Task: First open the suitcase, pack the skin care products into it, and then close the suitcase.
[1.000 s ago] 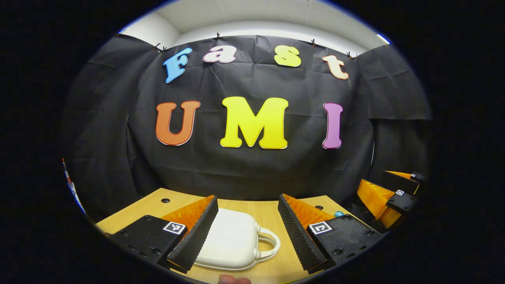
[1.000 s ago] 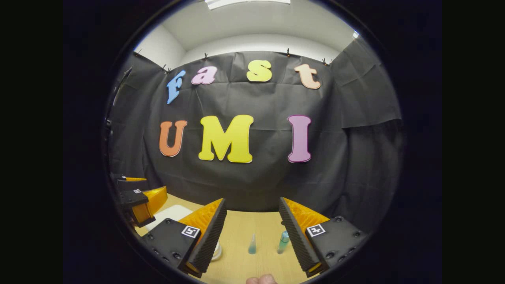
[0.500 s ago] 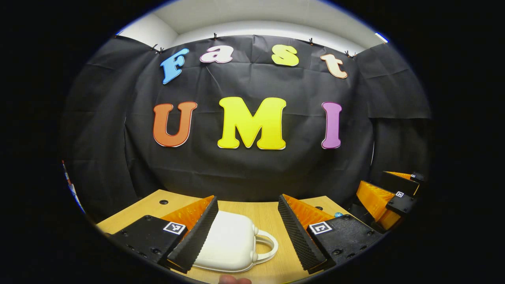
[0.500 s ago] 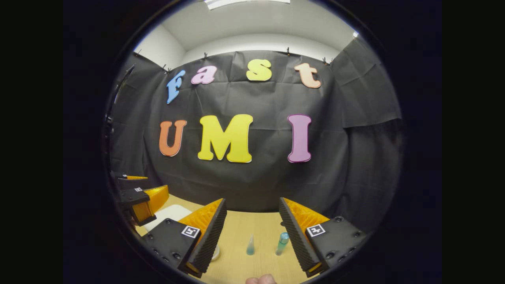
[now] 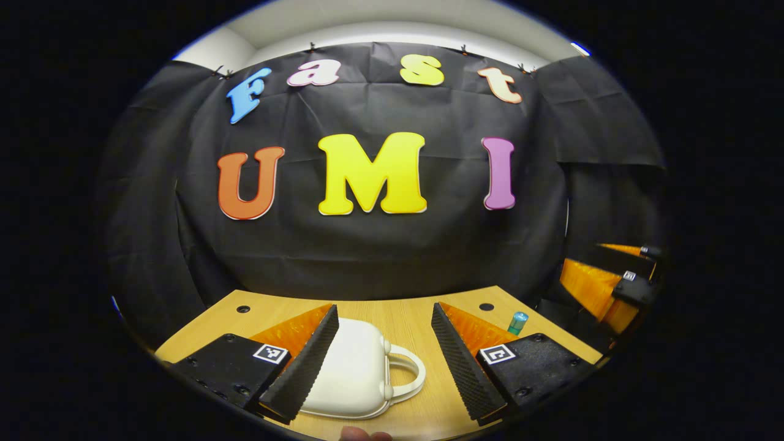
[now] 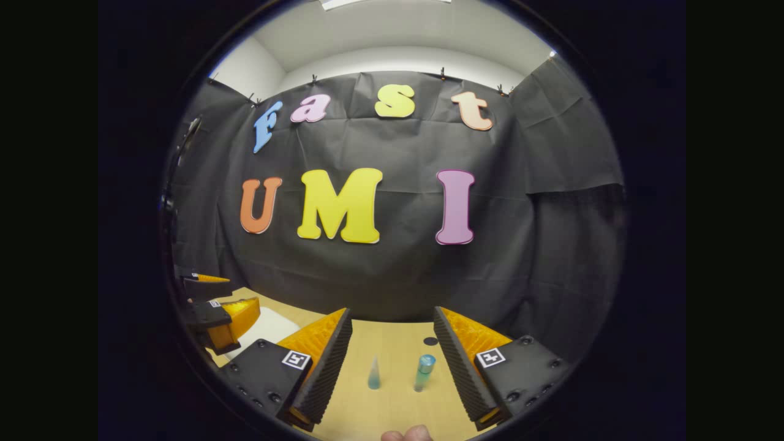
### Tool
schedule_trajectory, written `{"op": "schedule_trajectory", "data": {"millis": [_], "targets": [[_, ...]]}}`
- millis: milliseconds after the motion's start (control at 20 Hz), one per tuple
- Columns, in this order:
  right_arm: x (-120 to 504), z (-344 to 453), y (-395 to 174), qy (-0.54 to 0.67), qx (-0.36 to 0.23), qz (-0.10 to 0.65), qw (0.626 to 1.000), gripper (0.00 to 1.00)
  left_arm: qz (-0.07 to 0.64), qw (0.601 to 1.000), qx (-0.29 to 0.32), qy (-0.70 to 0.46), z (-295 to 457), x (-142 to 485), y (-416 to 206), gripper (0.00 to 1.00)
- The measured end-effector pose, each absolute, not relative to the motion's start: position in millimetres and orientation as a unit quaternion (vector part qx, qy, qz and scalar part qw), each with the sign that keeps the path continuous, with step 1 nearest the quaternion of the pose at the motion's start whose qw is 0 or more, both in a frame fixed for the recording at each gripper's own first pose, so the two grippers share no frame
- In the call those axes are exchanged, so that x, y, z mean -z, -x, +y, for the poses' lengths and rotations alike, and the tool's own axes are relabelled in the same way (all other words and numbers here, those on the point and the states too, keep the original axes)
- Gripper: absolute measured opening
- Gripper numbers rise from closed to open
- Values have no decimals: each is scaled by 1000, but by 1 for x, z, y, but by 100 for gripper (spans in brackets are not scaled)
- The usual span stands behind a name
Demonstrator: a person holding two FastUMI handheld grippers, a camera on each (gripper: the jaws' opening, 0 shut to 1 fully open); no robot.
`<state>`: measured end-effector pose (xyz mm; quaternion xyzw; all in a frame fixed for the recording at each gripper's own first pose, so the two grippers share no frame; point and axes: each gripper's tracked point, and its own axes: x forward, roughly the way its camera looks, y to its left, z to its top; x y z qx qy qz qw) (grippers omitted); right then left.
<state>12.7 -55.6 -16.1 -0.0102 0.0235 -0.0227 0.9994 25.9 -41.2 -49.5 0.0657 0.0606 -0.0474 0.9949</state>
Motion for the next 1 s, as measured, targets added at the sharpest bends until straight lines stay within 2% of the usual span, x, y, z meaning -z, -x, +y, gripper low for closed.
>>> {"op": "schedule_trajectory", "data": {"millis": [200,450,750,850,950,1000], "targets": [[27,-100,-7,20,63,40,997,79,113,976,79,-167,-54,104,-35,100],[43,-156,10,41,112,64,991,80,173,931,126,-297,-65,177,-43,99],[54,-186,23,32,152,81,985,80,240,859,126,-435,-42,240,-65,97],[55,-188,24,33,155,81,984,80,235,845,127,-464,-43,244,-73,98],[57,-190,24,32,157,83,983,80,248,834,128,-475,-42,252,-78,83],[58,-191,24,30,159,85,983,79,254,829,127,-482,-41,256,-81,81]]}}
